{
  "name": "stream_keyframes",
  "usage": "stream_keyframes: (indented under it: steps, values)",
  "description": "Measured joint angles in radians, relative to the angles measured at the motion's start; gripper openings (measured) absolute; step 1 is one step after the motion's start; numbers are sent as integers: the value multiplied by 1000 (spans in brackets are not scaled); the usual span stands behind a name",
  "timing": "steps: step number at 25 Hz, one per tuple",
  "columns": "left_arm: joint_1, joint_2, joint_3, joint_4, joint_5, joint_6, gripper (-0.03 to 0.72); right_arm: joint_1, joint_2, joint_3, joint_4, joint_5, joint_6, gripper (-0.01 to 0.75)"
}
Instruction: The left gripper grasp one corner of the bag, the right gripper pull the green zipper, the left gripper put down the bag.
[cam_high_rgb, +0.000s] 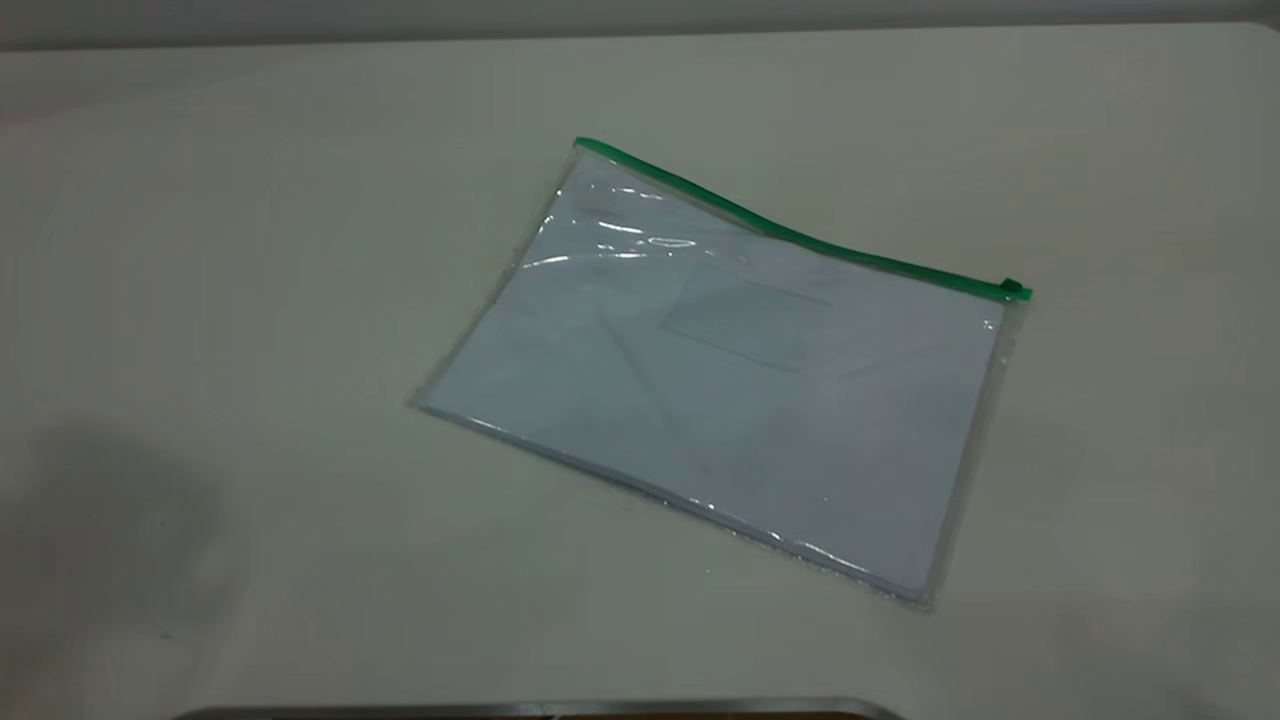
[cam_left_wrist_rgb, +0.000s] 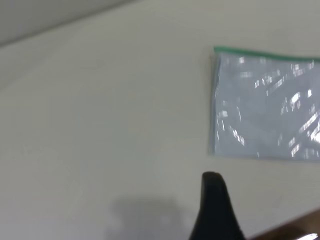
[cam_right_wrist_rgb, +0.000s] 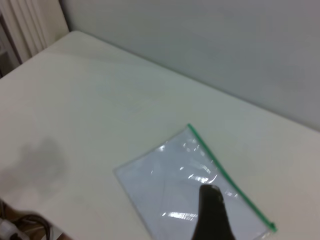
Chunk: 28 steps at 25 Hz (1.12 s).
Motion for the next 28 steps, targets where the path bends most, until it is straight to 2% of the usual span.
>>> stream_keyframes:
  steps: [7,15,19,28]
  values:
    - [0,-325,335,13,0,-44,588,0,-287,269,-13,0,27,574]
    - [0,-697,596,39,0,-63,588,0,-531,482,-210,-1,120,574]
    - [-1,-833,681,79,0,-64,588,4,-544,548,-339,-28,186,574]
    - [-1,-988,801,91,0,-64,588,93,-544,583,-435,-71,230,574]
